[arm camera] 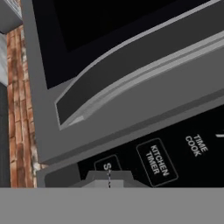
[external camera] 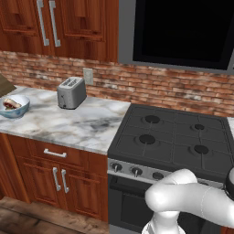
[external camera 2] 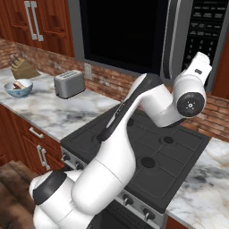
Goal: Place the bowl containing the garlic and chicken drumstick in the microwave. Close the microwave door and press the start button to microwave the meal.
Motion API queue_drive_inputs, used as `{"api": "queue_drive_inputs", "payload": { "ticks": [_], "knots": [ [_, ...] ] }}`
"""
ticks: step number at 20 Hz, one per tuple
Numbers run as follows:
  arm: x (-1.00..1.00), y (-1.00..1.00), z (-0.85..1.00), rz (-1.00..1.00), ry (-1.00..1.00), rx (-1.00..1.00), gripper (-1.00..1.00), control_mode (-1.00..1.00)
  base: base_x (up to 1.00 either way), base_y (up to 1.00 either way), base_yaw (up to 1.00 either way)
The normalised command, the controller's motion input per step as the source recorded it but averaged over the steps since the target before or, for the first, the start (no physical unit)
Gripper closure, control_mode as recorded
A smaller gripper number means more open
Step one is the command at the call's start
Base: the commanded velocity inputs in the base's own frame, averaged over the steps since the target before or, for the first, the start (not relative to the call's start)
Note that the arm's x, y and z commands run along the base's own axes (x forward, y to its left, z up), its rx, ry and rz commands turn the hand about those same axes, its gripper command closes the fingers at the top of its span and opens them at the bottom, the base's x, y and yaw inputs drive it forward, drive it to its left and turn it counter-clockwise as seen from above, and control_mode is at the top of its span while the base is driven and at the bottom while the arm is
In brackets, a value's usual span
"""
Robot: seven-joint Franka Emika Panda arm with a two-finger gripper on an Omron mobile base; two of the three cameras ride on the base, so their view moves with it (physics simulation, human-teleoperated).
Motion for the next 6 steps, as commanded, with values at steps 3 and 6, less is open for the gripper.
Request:
{"api": "queue_drive_inputs", "payload": {
  "ticks": [3,6],
  "knots": [
    [0.32,-0.2,-0.08,0.0,0.0,0.0,1.0,-1.0,0.0,0.0,0.0],
    [0.57,-0.3,-0.05,0.0,0.13,0.0,1.0,-1.0,0.0,0.0,0.0]
  ]
}}
